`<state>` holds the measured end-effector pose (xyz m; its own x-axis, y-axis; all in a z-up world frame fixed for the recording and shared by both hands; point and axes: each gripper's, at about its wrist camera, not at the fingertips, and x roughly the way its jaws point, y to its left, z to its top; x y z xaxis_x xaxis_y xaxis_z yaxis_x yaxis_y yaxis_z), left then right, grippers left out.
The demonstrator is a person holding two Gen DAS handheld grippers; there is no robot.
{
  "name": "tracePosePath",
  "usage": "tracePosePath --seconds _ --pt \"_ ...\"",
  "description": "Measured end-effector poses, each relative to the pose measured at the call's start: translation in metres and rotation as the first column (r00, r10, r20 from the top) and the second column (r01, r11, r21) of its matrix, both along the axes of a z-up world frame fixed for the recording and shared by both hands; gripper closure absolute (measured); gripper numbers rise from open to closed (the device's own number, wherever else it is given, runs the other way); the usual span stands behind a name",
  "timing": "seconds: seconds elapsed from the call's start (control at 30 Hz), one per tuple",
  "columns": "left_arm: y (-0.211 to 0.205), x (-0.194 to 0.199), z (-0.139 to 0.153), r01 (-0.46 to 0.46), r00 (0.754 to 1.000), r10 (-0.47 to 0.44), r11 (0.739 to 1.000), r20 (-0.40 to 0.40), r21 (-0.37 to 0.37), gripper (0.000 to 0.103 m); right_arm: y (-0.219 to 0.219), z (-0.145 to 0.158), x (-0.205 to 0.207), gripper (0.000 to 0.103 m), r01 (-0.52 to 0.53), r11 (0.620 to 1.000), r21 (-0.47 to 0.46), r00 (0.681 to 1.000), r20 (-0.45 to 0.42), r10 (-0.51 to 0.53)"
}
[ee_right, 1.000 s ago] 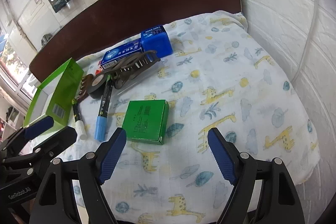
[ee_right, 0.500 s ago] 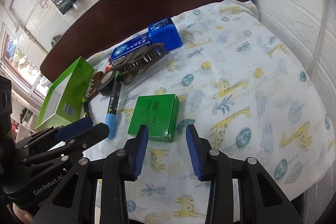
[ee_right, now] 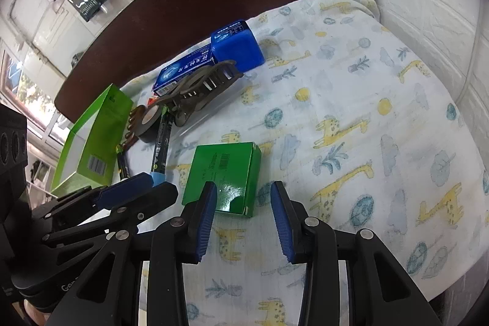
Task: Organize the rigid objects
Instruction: 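Close the right gripper on the green square box and lift it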
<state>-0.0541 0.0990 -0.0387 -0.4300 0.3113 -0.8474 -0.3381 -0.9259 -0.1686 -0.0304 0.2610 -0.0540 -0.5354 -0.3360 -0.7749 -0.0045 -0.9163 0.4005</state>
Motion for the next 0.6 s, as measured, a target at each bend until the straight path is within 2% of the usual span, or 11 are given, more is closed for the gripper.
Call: tracePosePath --seconds 0.07,0.1,0.43,0.6 --pt "0.001 -0.002 -0.001 0.013 1.0 -0.013 1.0 0.002 -0.002 0.086 0.0 -0.003 -0.003 0.083 -0.003 1.0 -0.018 1.0 0.017 0.004" --pt "0.002 -0.003 -0.002 0.023 1.0 -0.023 1.0 0.005 0.002 0.086 -0.001 -0.004 -0.003 0.084 -0.007 1.0 -0.022 1.0 0.023 0.008" --pt "0.006 -0.011 -0.014 0.059 0.996 -0.061 0.998 0.063 0.031 0.085 -0.002 -0.009 -0.01 0.084 -0.019 1.0 -0.025 0.999 0.041 0.02" --pt "0.01 -0.016 -0.017 0.08 0.992 -0.086 0.994 0.093 0.075 0.086 -0.001 -0.011 -0.013 0.084 -0.024 0.999 -0.049 0.998 0.054 0.027"
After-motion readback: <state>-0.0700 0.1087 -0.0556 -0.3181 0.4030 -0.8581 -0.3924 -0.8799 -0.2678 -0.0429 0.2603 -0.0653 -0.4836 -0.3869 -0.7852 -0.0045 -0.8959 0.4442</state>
